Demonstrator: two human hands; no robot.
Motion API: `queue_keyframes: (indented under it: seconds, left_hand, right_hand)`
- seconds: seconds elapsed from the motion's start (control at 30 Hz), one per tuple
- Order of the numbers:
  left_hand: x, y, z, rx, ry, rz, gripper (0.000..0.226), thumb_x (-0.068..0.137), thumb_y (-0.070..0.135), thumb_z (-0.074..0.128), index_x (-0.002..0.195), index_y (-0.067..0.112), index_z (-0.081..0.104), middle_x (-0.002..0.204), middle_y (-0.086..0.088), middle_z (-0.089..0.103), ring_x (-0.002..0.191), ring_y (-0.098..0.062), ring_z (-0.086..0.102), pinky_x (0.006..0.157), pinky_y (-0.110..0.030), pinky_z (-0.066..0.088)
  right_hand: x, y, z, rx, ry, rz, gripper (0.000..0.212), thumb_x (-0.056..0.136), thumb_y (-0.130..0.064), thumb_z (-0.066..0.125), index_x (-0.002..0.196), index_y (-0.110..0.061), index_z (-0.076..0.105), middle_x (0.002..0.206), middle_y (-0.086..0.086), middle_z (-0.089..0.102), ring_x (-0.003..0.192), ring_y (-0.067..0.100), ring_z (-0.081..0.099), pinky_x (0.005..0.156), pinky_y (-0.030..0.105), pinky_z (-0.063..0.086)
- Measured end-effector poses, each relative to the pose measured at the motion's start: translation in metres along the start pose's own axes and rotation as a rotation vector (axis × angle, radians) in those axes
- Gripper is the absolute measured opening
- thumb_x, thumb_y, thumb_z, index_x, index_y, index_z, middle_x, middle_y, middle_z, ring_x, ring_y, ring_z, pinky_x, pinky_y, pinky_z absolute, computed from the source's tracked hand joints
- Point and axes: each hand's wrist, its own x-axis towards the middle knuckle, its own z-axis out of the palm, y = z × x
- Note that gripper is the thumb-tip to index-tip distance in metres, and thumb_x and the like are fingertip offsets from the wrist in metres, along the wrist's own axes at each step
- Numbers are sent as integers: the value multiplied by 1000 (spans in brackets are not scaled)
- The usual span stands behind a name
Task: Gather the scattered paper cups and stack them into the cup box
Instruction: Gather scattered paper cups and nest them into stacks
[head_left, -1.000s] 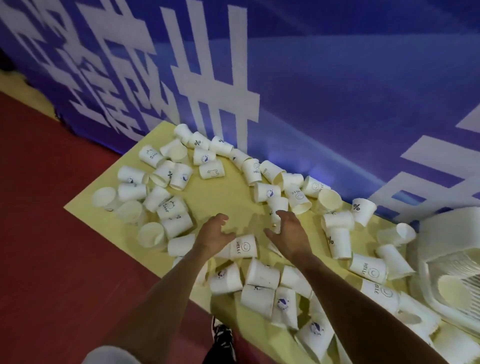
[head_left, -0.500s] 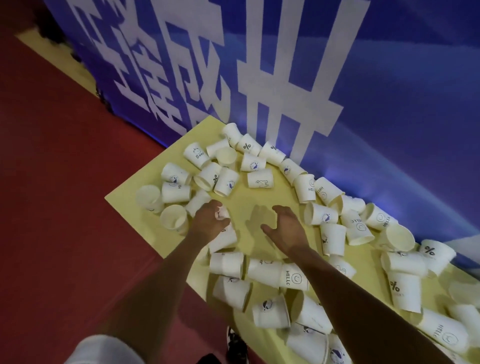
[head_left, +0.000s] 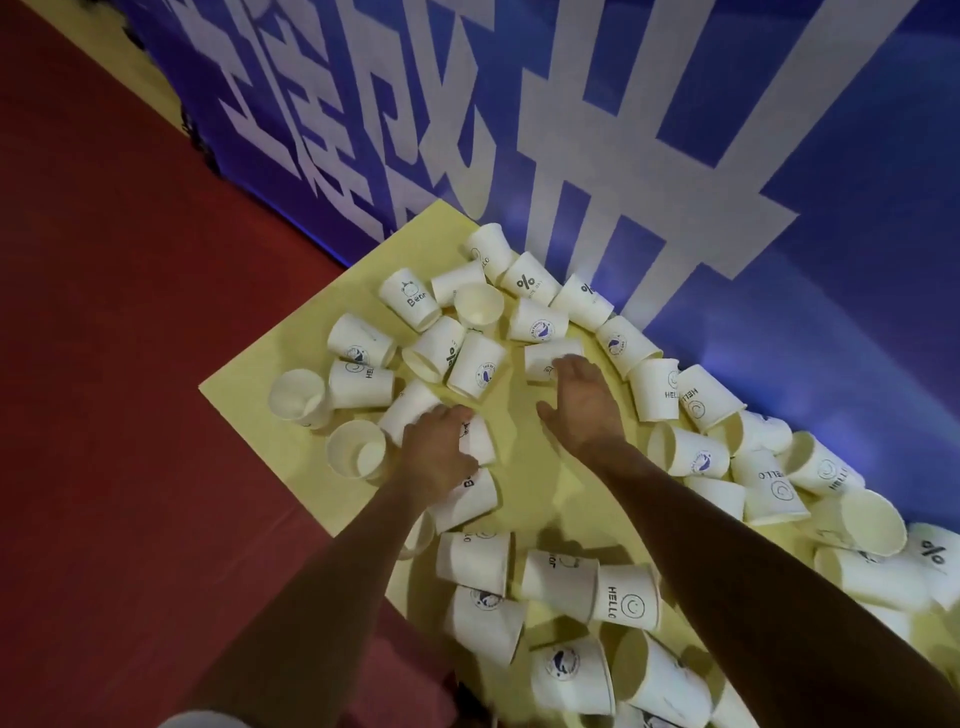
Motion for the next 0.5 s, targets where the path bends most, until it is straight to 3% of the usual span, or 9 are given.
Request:
queue_keyframes:
  seconds: [0.13,0.23,0.37,0.5]
  left_hand:
    - [5,2,2,-1,0,13,68,70,32,72,133,28,47,122,5,52,116,-19,51,99,-35,33]
    - [6,2,5,-35,20,19,69,70,32,70,135,27,46,123,3,53,118,-20,50,101,-36,34]
    - [9,2,8,-138,35,38,71,72,35,72,137,26,46,129,2,54,121,-19,51,106,-38,38]
    - [6,8,7,-240,37,43,72,73,34,75,138,24,46,130,2,55,120,-17,51,106,-37,41]
  right_hand:
    - [29,4,3,-162,-15,-68,74,94,-25,61,155,-8,24,164,12,20,153,30,13,126,40,8]
    - [42,7,4,-262,-54,-91,75,95,-18,57,157,-8,17,166,11,16,154,28,10,125,41,2]
    - [45,7,9,-308,-14,-92,67,90,-12,57,152,-10,32,152,13,40,144,30,31,124,44,12]
    - [29,8,10,-354,-20,-88,57,87,-17,63,142,-16,46,141,10,48,131,33,41,111,44,31]
